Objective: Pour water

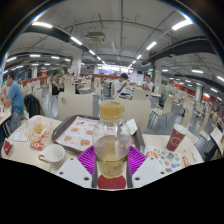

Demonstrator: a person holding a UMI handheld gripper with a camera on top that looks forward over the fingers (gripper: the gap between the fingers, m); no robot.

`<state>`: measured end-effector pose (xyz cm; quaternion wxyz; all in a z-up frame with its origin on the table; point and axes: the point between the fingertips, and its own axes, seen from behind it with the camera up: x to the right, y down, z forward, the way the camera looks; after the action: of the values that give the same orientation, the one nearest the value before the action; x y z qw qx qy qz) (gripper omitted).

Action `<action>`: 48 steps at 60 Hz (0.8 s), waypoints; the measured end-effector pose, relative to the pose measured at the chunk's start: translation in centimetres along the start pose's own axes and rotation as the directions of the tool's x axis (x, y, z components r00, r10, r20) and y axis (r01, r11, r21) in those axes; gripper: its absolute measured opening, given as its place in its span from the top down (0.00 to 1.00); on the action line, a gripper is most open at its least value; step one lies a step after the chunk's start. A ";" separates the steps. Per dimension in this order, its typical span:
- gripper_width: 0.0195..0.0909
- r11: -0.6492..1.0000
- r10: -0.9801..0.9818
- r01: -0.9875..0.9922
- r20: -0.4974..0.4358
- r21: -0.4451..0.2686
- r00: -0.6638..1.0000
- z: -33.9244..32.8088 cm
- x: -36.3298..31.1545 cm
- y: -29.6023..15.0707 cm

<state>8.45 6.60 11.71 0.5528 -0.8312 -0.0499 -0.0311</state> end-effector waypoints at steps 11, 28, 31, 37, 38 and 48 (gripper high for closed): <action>0.73 0.997 0.047 -0.046 0.019 -0.059 0.999 2.1 0.5 5.3; 0.61 0.992 0.108 -0.108 0.000 -0.060 0.994 2.3 1.0 7.0; 0.54 0.990 0.114 -0.114 -0.007 -0.083 0.994 2.1 1.1 7.3; 0.06 0.978 0.141 -0.142 -0.017 -0.153 0.990 1.2 1.2 8.1; 0.11 0.976 0.146 -0.147 -0.019 -0.163 0.989 0.8 1.1 8.2; 0.09 0.963 0.138 -0.154 -0.086 -0.219 0.987 -4.4 1.7 7.3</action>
<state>11.00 -0.17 6.89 0.4572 -0.8883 0.0347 -0.0248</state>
